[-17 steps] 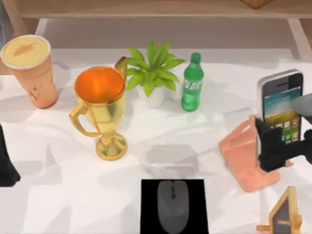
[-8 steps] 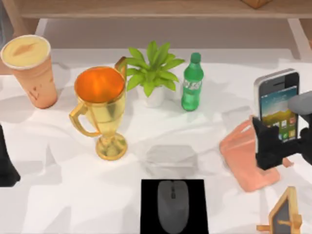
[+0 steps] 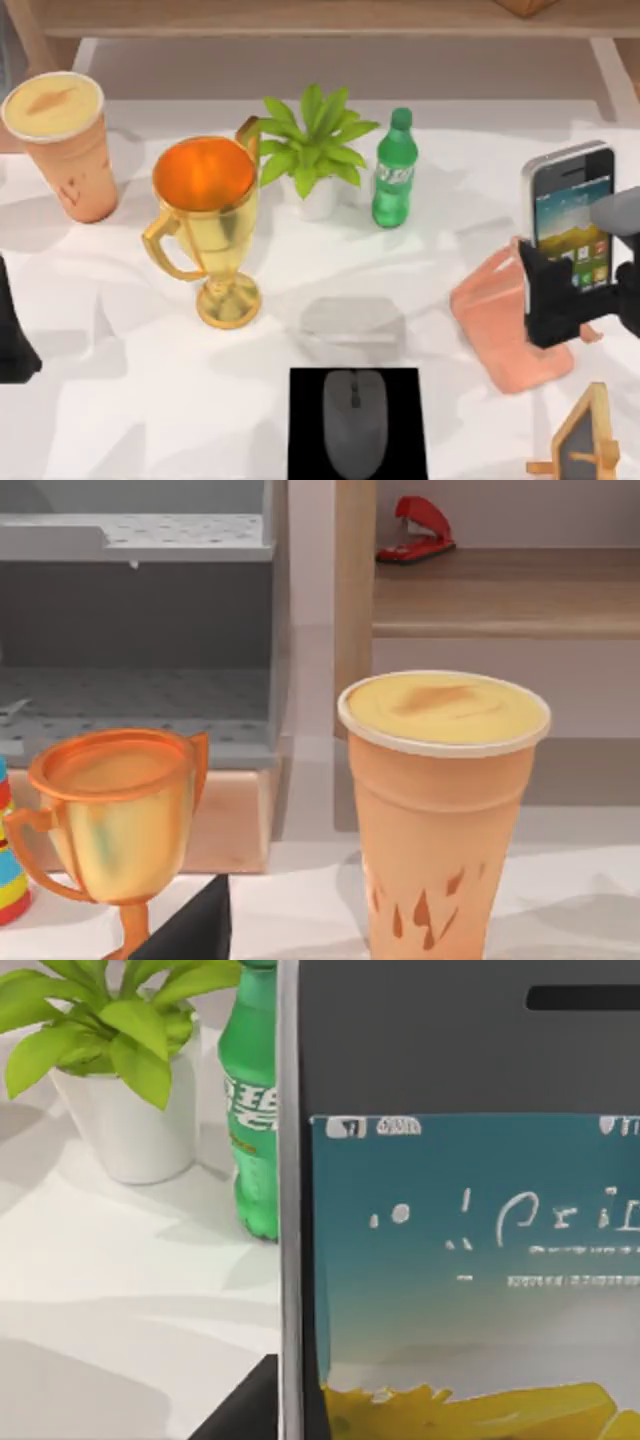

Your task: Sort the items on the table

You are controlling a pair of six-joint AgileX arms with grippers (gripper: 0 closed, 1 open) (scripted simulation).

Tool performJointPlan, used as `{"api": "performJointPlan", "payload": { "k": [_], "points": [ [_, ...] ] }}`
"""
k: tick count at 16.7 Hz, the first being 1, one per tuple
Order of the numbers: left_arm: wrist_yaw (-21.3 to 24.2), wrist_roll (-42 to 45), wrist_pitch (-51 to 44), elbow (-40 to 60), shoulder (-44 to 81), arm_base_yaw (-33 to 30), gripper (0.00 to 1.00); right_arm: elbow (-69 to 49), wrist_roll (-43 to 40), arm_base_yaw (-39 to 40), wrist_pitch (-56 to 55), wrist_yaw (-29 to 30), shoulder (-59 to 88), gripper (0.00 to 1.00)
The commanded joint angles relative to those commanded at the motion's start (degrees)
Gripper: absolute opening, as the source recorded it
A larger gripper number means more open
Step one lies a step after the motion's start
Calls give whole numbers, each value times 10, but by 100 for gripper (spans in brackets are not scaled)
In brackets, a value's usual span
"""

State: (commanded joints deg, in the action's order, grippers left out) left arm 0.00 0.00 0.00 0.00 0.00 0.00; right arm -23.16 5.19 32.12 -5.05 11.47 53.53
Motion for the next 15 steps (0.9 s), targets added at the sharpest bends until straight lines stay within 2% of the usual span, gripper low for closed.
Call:
{"api": "performJointPlan", "payload": {
  "k": [2, 3, 12, 15],
  "points": [
    [0, 0, 0, 0, 0, 0, 100, 0, 0, 0, 0, 0, 0, 98],
    [0, 0, 0, 0, 0, 0, 100, 0, 0, 0, 0, 0, 0, 100],
    [0, 0, 0, 0, 0, 0, 100, 0, 1, 1, 1, 1, -2, 100],
    [0, 0, 0, 0, 0, 0, 100, 9, 12, 21, 25, 20, -29, 100]
  ]
}}
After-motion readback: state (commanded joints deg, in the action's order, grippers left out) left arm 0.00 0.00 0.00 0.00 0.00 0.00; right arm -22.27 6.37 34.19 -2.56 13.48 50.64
